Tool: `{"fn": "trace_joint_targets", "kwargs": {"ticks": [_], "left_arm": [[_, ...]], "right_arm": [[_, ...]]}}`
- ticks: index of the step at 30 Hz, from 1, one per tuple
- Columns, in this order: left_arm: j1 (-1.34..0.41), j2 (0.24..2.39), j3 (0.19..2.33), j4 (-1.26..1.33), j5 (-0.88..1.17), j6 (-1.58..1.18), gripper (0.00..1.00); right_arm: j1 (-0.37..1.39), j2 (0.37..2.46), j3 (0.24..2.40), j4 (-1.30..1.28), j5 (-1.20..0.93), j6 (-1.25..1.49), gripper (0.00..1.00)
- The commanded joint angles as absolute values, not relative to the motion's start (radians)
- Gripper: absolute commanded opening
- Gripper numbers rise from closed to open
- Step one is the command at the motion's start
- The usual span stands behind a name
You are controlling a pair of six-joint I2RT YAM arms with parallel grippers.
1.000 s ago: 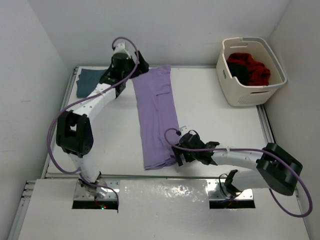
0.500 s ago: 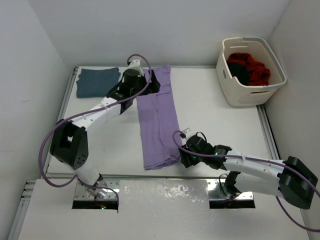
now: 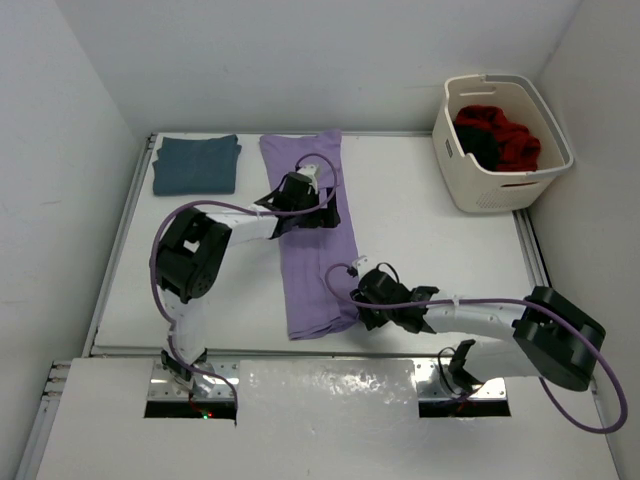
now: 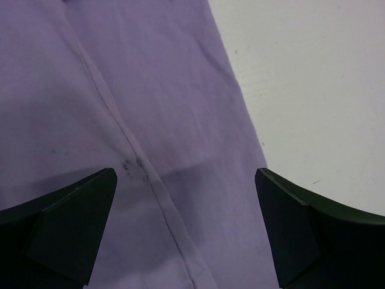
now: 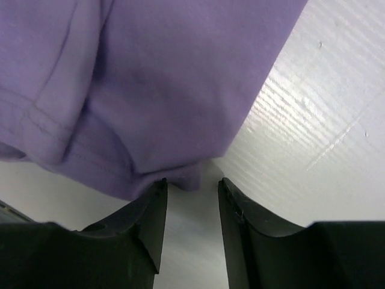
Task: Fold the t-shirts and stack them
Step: Rotate the tshirt 90 degrees
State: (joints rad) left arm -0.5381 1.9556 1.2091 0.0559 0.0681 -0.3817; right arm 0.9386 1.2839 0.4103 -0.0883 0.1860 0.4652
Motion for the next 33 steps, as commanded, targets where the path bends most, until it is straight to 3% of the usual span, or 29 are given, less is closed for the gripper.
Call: {"fn": "trace_joint_targets", "kwargs": {"ticks": [1, 4, 6, 7, 8, 9, 33], "left_arm": [[-0.545, 1.966, 1.235, 0.144, 0.106, -0.364, 1.0], [-0.546, 1.982, 1.235, 0.147, 0.104, -0.367, 1.0], [-0.546, 1.997, 1.236, 0.149, 0.097, -0.368, 1.0], [-0.546, 2.002, 1.238, 0.147, 0.095, -0.37, 1.0], [-0.546, 2.009, 1.244, 0.144, 0.089, -0.37, 1.0], [-0.546, 2.014, 1.246, 0.143, 0.086, -0.371, 1.0], [-0.546, 2.092, 1.305, 0.069, -0.017, -0.39, 1.0]], "right_arm": [[0.942, 1.322, 0.443, -0.026, 0.178, 0.419, 0.38], [0.942, 1.345, 0.445, -0.011, 0.163, 0.408, 0.33], [0.942, 1.35, 0.448, -0.015, 0.152, 0.403, 0.24], [0.942, 1.348, 0.445, -0.015, 0.146, 0.4, 0.18], [0.94, 1.345, 0.442, -0.015, 0.132, 0.4, 0.01], [0.94, 1.342, 0.436, -0.02, 0.132, 0.406, 0.0], [0.942, 1.02, 0.184, -0.216, 0.038, 0.778, 0.0]]}}
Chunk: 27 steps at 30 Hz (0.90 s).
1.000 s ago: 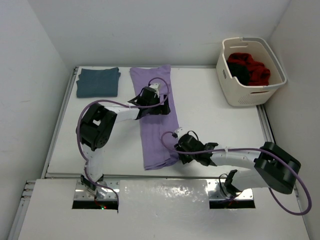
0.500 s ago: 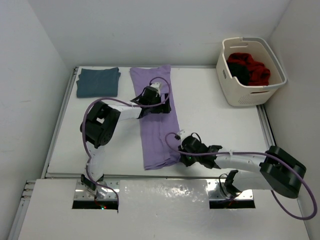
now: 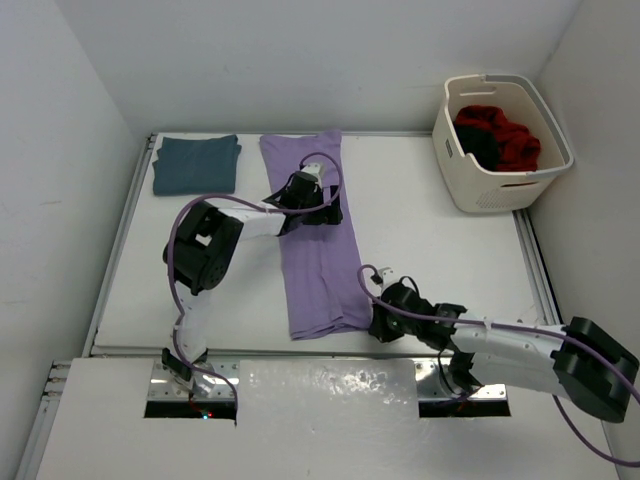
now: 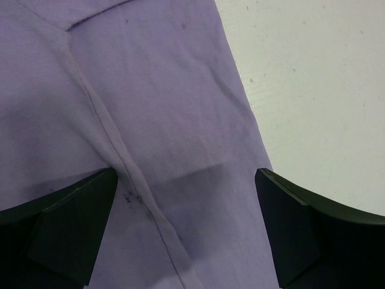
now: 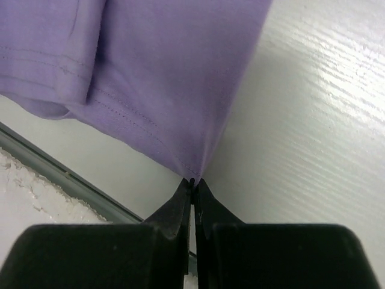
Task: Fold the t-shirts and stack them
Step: Rotate the tshirt 90 degrees
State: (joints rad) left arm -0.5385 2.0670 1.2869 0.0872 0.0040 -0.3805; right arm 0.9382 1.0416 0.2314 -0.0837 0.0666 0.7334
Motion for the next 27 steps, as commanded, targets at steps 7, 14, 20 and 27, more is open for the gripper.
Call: {"fn": "trace_joint_targets", "kwargs": {"ticks": [7, 14, 20, 27], "left_arm": [[-0.548, 2.053, 1.284, 0.092, 0.046, -0.368, 1.0], [-0.571, 1.893, 1.29, 0.049, 0.058, -0.328, 1.0], [-0.615, 1.613, 1.139, 0.008, 0.005, -0.373, 1.0], [-0.719, 1.277, 0.789, -0.129, -0.141, -0.636, 1.0]], "right_arm": [[0.942, 0.976, 0.227, -0.291, 0.063, 0.734, 0.39], [0.943, 0.893, 0.359, -0.39, 0.117, 0.614, 0.58], [0.94, 0.913, 0.399, -0.359, 0.228, 0.607, 0.7], [0.908, 0.971, 0.405, -0.305, 0.209, 0.594, 0.74]]}}
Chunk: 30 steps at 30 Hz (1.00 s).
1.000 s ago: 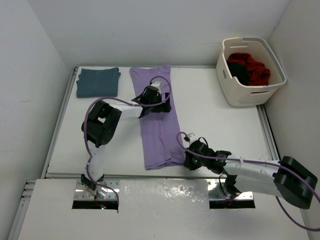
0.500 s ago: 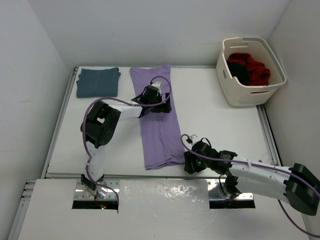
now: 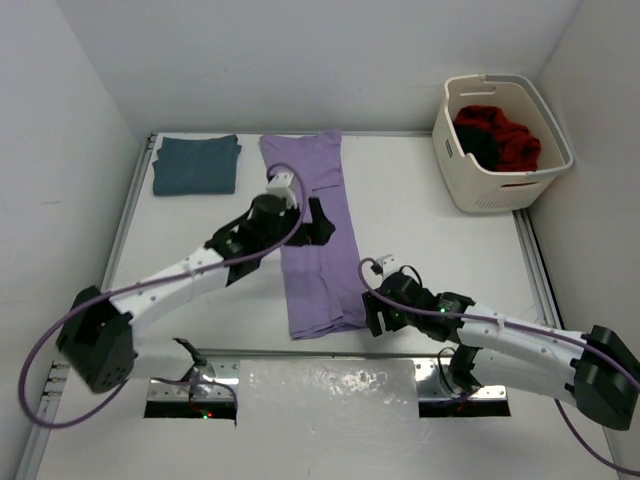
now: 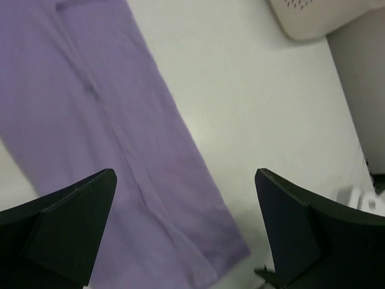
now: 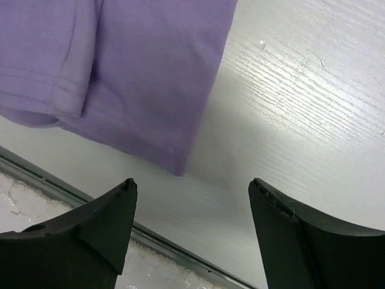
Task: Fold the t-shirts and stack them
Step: Rotate the tshirt 90 degrees, then grab the bottom of the folded rectangular tshirt with both arms
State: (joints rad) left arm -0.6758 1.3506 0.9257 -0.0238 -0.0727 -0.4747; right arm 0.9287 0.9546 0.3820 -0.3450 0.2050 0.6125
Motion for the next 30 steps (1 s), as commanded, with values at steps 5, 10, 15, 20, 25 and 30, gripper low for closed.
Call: {"fn": "trace_joint_targets", "kwargs": {"ticks": [5, 10, 15, 20, 25, 30], "left_arm": [[-0.906, 1.122, 0.605, -0.267, -0.172, -0.753, 1.0], [-1.087, 1.078, 0.551, -0.379, -0.117, -0.903, 1.0], [-1.193, 1.077, 0.519, -0.42, -0.11, -0.994, 1.0], [-1.206, 1.077, 0.483, -0.462, -0.193, -1.016, 0.85], [-1.204, 1.078, 0.434, -0.396, -0.282, -1.045, 0.7], [-1.197, 1.117, 0.403, -0.33, -0.322, -1.043, 0.59]], "right_arm": [[0.828, 0.997, 0.382, -0.262, 0.074, 0.575, 0.75], [0.782, 1.003, 0.35, -0.195, -0.073, 0.569, 0.75], [0.772, 1.012, 0.33, -0.166, -0.147, 0.577, 0.74], [0.739, 1.022, 0.305, -0.143, -0.179, 0.586, 0.72], [0.723, 1.028, 0.29, -0.127, -0.201, 0.592, 0.71], [0.713, 1.063, 0.282, -0.104, -0.225, 0.601, 0.68]]}}
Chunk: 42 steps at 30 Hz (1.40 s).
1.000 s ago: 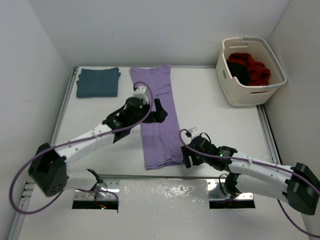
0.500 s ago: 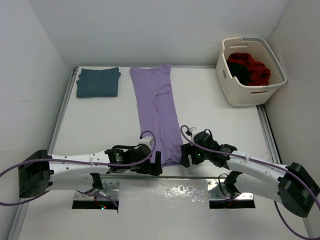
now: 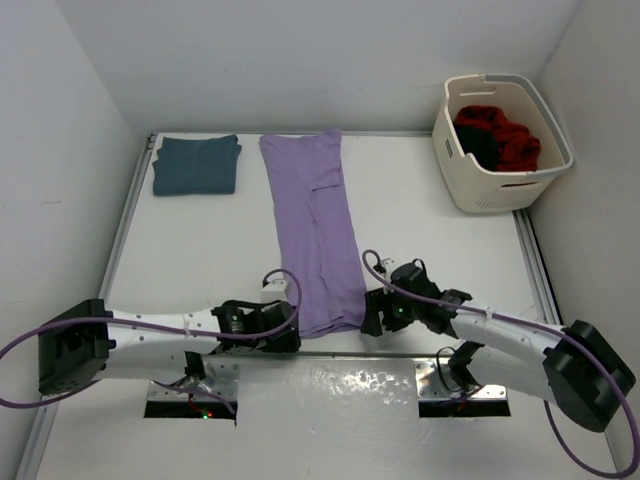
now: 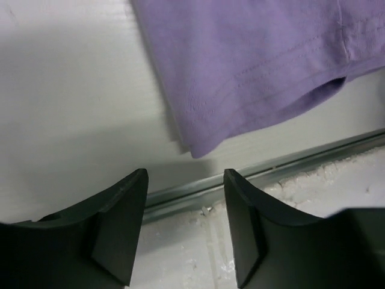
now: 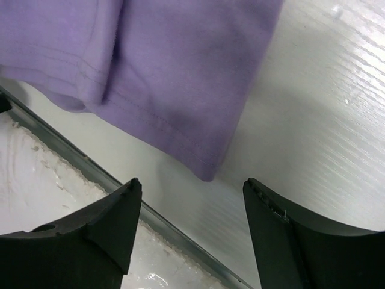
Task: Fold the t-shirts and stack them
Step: Grab the bottom of the folded rectangular tshirt with both arms
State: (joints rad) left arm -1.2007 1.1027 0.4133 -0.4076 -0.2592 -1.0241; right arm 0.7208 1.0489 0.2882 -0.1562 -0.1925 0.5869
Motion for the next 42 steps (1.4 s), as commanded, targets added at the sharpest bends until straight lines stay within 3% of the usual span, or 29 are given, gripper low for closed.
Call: {"fn": "trace_joint_targets", "kwargs": {"ticks": [1, 5, 8, 12, 18, 25, 30, 35, 42], "left_arm": [[-1.189, 1.123, 0.4, -0.316, -0.319, -1.037, 0.49], [-1.163, 1.147, 0.379, -0.223, -0.278, -0.997, 0.43], [-1.143, 1.166, 0.39, -0.229, -0.284, -0.982, 0.34], [-1.137, 1.175, 0.382, -0.204, -0.258, -0.966, 0.22], [-1.135, 1.218, 0.388, -0.16, -0.229, -0.945, 0.0], [-1.135, 1.215, 0.4, -0.16, -0.227, -0.937, 0.0], [-1.135, 1.187, 0.417, -0.196, -0.244, -0.939, 0.0], [-1.121, 1.138, 0.457, -0.195, -0.304, -0.916, 0.0], [-0.925, 1.106, 0.501, -0.129, -0.27, -0.795, 0.0]], "right_arm": [[0.712, 1.069, 0.284, -0.104, -0.229, 0.603, 0.67], [0.707, 1.089, 0.278, -0.089, -0.235, 0.607, 0.64], [0.703, 1.101, 0.275, -0.086, -0.229, 0.609, 0.64], [0.693, 1.121, 0.272, -0.078, -0.224, 0.614, 0.54], [0.683, 1.16, 0.264, -0.075, -0.209, 0.621, 0.47], [0.683, 1.193, 0.264, -0.066, -0.19, 0.624, 0.34], [0.681, 1.178, 0.264, -0.072, -0.147, 0.627, 0.0], [0.68, 1.124, 0.317, -0.068, -0.097, 0.598, 0.0], [0.647, 1.166, 0.451, -0.006, -0.023, 0.592, 0.0]]}}
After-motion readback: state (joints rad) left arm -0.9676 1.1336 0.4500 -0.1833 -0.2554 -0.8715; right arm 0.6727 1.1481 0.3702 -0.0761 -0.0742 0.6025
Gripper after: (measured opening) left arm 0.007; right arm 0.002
